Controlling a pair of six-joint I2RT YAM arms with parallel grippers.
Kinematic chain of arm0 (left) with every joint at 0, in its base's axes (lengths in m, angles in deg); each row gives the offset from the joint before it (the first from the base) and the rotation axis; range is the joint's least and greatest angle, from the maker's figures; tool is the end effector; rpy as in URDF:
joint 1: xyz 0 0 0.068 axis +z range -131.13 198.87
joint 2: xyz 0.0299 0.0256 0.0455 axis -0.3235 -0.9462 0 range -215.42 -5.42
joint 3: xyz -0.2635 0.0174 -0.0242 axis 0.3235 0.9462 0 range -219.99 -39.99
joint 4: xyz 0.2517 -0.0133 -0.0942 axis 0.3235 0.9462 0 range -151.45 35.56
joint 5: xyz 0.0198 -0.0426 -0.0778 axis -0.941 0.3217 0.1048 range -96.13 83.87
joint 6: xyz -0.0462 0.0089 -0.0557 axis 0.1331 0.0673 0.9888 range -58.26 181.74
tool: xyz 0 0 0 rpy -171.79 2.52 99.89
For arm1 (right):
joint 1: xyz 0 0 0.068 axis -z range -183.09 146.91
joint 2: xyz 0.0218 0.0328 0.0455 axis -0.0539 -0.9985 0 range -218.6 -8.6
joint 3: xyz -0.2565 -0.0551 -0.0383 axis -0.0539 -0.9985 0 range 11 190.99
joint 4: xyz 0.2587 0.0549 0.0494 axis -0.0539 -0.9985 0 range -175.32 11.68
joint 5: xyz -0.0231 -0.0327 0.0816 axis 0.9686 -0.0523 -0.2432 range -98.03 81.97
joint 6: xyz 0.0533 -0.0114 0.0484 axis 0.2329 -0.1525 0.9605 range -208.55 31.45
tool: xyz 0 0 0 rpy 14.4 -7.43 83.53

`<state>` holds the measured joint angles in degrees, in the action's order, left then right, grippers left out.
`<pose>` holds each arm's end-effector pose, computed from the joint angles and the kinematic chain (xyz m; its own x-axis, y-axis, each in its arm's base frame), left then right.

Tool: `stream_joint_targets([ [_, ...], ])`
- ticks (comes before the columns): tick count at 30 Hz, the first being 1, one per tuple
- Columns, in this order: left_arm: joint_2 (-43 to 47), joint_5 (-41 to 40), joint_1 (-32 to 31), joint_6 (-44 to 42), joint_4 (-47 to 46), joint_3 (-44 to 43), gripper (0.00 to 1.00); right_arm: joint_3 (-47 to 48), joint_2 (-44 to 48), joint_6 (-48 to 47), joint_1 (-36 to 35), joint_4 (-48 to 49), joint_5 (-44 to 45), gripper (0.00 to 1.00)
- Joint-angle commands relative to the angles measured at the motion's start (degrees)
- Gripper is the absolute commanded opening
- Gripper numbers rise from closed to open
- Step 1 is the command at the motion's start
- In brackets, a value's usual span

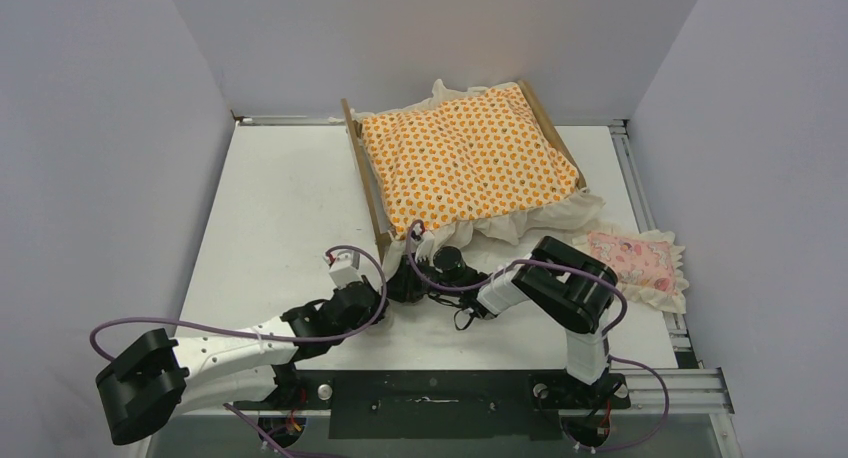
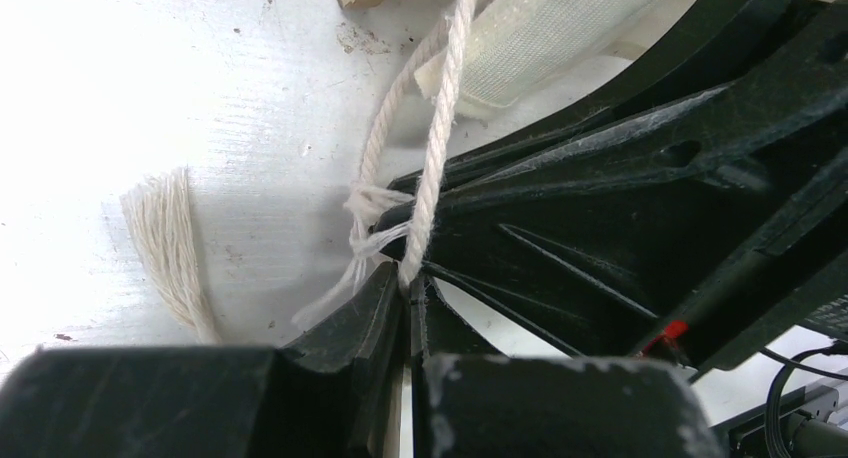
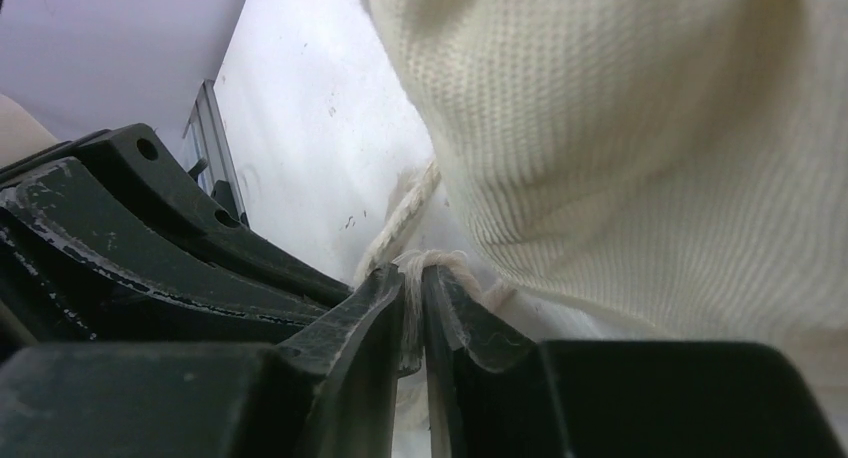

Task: Set up the pet bed

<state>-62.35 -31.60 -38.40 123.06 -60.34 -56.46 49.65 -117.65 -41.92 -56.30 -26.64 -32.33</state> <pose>0.1344 -0.1610 0.1241 -0.6858 -0.3979 -0.6094 -0.0336 0.8538 -0.5196 0.2002 0.3092 0.0958 -0.8322 -0.0065 -0.5544 -0.5218 0.3474 0.7792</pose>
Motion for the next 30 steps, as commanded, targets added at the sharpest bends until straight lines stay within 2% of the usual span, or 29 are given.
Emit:
stream_joint_targets([
  [1,0.6,2.0,-0.1,0.7,0.2,-1.2,0.01,0.7,2.6,4.5,-0.3,5.2,-1.4,0.14],
  [8,2.2,4.3,-0.2,-1.8,-3.6,-1.0,0.01,2.9,-3.9,13.1,-0.5,13.7,-5.9,0.22],
  [12,2.6,6.2,-0.1,-4.4,-4.9,-1.1,0.01,4.3,-5.0,12.0,-0.4,9.0,-8.2,0.3],
  [16,4.3,8.0,-0.2,-7.7,-6.1,-0.5,0.01,4.5,-5.7,9.7,0.1,5.7,-10.2,0.3],
  [20,5.1,10.1,-0.1,-11.0,-4.1,-1.2,0.06,4.9,-7.4,5.9,0.4,2.3,-12.5,0.29],
  [24,5.2,11.4,-0.1,-12.5,0.4,-3.0,0.18,4.5,-8.4,3.7,0.4,1.1,-13.5,0.2],
  [28,5.9,10.0,0.0,-11.4,6.2,-5.3,0.43,3.9,-8.1,3.1,0.5,1.4,-13.4,0.2],
  [30,6.7,9.2,0.1,-10.7,9.3,-6.7,0.49,3.8,-8.1,2.5,0.5,0.5,-12.9,0.2],
])
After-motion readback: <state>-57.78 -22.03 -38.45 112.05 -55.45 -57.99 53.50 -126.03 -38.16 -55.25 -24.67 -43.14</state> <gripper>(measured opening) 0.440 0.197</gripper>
